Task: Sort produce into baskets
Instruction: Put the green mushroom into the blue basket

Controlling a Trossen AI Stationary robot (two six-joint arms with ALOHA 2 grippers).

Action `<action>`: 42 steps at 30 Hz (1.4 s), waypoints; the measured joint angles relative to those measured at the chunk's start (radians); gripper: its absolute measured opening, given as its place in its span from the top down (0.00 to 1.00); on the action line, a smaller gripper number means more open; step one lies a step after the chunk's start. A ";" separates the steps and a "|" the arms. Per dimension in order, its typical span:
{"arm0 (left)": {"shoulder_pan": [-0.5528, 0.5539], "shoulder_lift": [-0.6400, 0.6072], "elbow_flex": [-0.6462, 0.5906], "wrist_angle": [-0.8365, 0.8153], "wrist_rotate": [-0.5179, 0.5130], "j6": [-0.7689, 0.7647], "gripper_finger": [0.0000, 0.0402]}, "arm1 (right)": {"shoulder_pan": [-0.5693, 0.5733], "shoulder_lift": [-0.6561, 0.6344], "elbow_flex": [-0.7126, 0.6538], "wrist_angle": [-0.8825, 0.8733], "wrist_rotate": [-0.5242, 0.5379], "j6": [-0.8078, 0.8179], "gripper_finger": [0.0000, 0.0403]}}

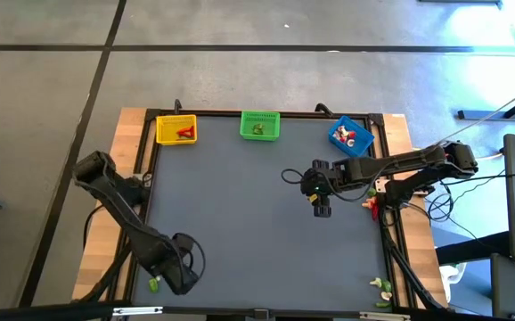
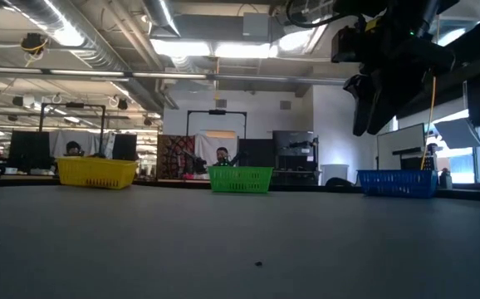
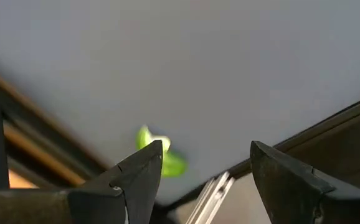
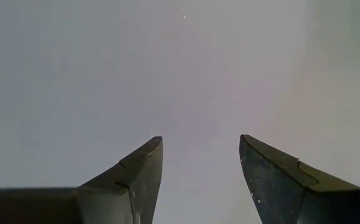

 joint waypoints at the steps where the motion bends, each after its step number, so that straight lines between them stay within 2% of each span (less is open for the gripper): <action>1: -0.003 0.014 0.000 0.002 0.033 -0.001 0.41 | 0.000 0.000 0.000 0.000 0.000 0.000 0.48; 5: -0.015 0.068 0.000 -0.009 0.125 0.009 0.41 | 0.000 0.000 0.000 0.002 0.000 0.000 0.48; 11: -0.021 0.133 0.000 -0.076 0.167 0.059 0.41 | 0.000 0.000 0.000 0.006 0.001 0.000 0.48; 17: -0.021 0.164 -0.025 -0.063 0.174 0.097 0.41 | 0.000 0.000 0.000 0.006 0.000 0.000 0.48; 26: -0.026 0.164 -0.136 0.087 0.263 0.081 0.42 | 0.000 0.000 0.000 0.008 -0.009 0.000 0.48; 30: -0.025 0.164 -0.173 0.090 0.302 0.082 0.49 | 0.000 0.000 0.000 0.020 -0.009 -0.001 0.48; 42: -0.034 0.164 -0.197 0.152 0.305 0.112 0.80 | 0.000 0.000 0.000 0.032 -0.009 -0.001 0.48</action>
